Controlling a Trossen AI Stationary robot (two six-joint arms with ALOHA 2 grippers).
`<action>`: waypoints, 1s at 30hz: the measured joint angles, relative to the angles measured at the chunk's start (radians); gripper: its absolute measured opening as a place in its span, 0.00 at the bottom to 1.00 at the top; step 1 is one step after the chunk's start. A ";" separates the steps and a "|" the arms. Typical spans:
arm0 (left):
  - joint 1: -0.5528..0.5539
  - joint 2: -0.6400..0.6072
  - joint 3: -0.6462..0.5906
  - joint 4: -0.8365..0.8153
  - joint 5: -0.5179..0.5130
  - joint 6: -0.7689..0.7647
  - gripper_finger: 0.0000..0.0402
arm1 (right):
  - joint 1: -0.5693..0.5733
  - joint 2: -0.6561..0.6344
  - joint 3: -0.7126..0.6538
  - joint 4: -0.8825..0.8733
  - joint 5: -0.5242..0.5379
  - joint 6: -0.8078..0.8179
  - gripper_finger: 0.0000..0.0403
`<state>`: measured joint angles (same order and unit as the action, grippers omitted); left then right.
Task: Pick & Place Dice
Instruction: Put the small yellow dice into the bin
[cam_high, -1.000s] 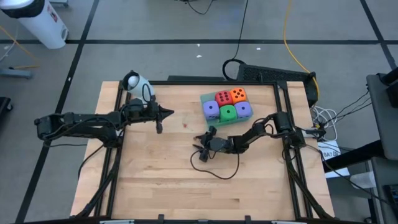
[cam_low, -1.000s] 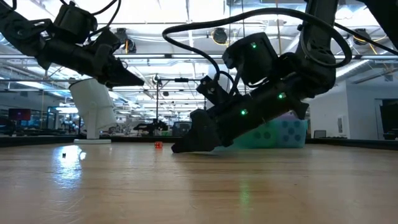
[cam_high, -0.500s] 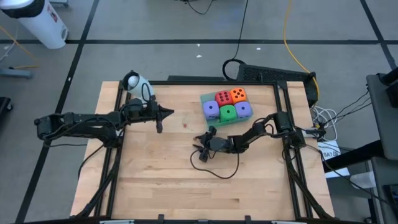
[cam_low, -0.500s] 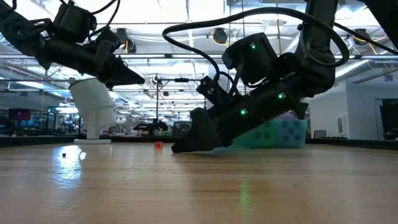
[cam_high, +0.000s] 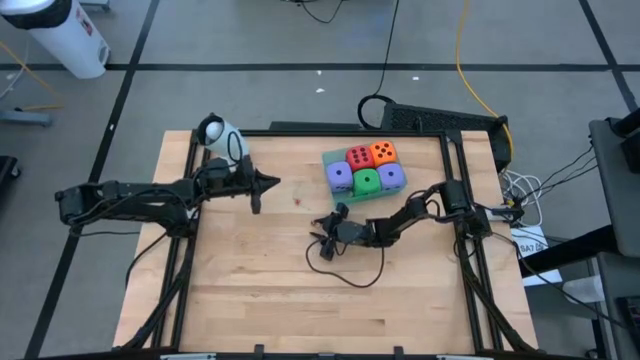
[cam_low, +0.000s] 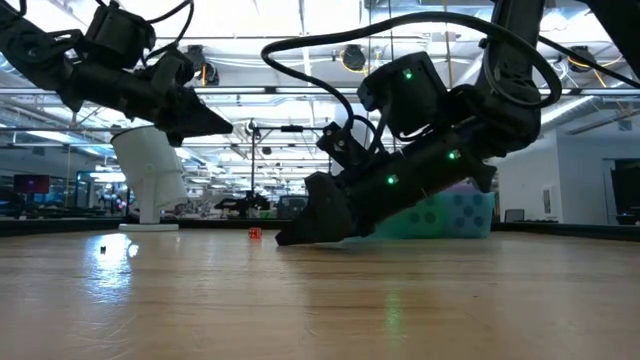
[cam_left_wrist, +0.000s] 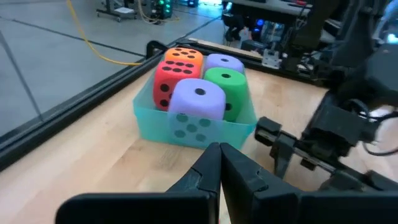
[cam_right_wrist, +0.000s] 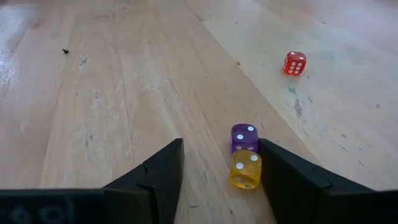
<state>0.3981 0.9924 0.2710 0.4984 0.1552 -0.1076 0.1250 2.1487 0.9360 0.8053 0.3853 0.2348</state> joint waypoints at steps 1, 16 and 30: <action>0.000 -0.003 0.000 -0.001 0.014 -0.001 0.05 | 0.002 0.000 0.000 0.002 0.003 0.000 0.48; -0.010 -0.214 0.000 -0.192 0.039 -0.053 0.05 | 0.030 0.000 -0.001 0.010 0.014 0.082 0.48; -0.034 -0.302 0.000 -0.224 -0.025 0.014 0.05 | 0.077 -0.095 0.000 -0.274 0.101 0.039 0.48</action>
<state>0.3637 0.6907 0.2710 0.2741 0.1306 -0.0938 0.2024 2.0541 0.9360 0.5310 0.4864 0.2733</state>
